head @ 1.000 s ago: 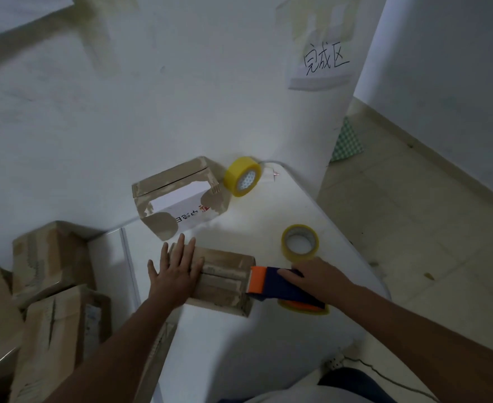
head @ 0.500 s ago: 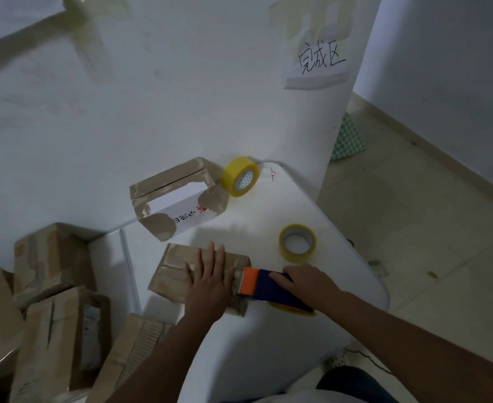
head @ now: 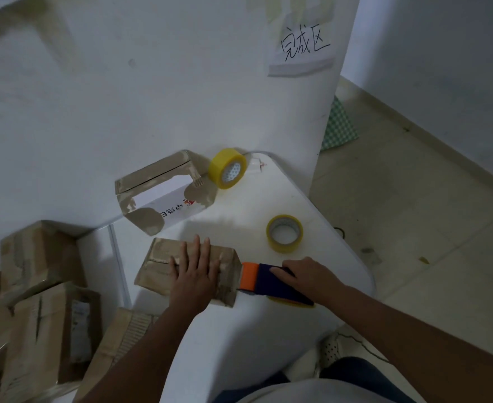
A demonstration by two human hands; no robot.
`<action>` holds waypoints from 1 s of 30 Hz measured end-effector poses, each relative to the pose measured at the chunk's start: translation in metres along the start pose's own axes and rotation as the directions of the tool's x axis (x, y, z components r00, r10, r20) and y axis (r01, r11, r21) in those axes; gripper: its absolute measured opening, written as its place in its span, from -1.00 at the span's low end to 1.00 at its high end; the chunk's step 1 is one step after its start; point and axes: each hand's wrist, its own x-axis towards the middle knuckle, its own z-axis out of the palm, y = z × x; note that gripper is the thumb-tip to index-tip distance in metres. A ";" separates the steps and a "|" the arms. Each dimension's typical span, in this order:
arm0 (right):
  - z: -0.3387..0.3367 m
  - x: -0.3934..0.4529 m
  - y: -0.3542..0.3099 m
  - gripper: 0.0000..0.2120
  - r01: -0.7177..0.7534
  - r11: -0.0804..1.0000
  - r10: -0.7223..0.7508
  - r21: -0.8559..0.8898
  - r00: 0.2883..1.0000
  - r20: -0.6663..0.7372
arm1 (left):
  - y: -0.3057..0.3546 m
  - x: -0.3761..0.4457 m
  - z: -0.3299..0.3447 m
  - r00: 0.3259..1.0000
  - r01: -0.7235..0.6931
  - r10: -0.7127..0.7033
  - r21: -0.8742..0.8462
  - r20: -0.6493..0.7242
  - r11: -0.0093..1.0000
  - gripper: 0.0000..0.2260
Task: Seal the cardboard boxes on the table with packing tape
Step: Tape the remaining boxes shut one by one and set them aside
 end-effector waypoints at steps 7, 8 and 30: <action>0.001 -0.006 0.014 -0.49 -0.069 0.997 0.069 -0.023 0.997 0.020 | 0.000 0.001 0.003 0.999 -0.022 0.017 0.108 0.047 0.994 -0.12; 0.002 -0.004 0.012 -0.48 -0.076 0.997 0.077 -0.018 0.997 0.032 | 0.003 0.000 0.000 1.000 -0.010 0.008 0.075 0.030 0.997 -0.13; 0.013 0.022 -0.019 -0.62 -0.285 0.956 0.274 0.072 0.952 0.136 | 0.055 -0.019 0.016 0.977 0.035 -0.029 0.029 -0.210 0.999 -0.42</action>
